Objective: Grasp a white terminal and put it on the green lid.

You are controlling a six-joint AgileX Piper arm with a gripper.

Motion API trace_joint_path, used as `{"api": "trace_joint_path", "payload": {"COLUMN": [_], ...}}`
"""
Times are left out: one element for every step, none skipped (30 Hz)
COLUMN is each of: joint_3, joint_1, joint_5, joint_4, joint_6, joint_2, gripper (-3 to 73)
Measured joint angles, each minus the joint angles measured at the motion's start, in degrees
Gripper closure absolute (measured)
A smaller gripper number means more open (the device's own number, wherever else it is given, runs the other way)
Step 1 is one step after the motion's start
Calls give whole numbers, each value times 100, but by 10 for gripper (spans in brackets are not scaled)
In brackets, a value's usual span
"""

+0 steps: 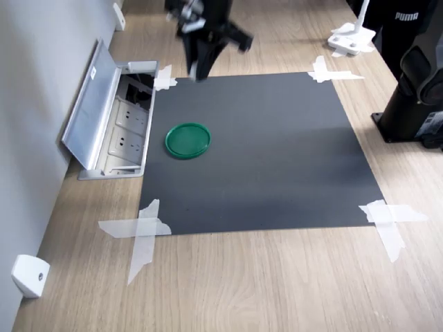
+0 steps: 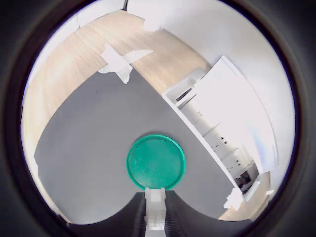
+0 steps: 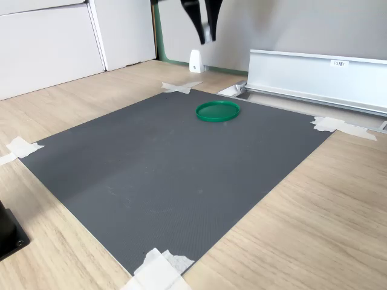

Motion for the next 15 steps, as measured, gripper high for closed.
{"api": "trace_joint_path", "payload": {"joint_3": [-26, -55, -78, -79, -79, -79, -79, -79, -79, -79, -84, -84, -84, -84, -84], "joint_1": [61, 106, 141, 167, 185, 196, 196, 196, 196, 196, 196, 196, 196, 196, 196], "joint_5": [-82, -147, -222, -274, -329, -379, -420, -449, -493, -524, -542, -550, -557, -568, -570], "joint_4": [-76, -157, -229, -297, -346, -396, -396, -396, -396, -426, -433, -437, -440, -444, -444], "joint_6": [146, 277, 373, 428, 470, 498, 513, 513, 517, 517, 517, 517, 517, 517, 511], "joint_2": [144, 281, 410, 524, 628, 725, 818, 888, 972, 1049, 1117, 1168, 1221, 1271, 1310], "gripper": [604, 604, 604, 604, 604, 604, 604, 604, 604, 604, 604, 604, 604, 604, 604]}}
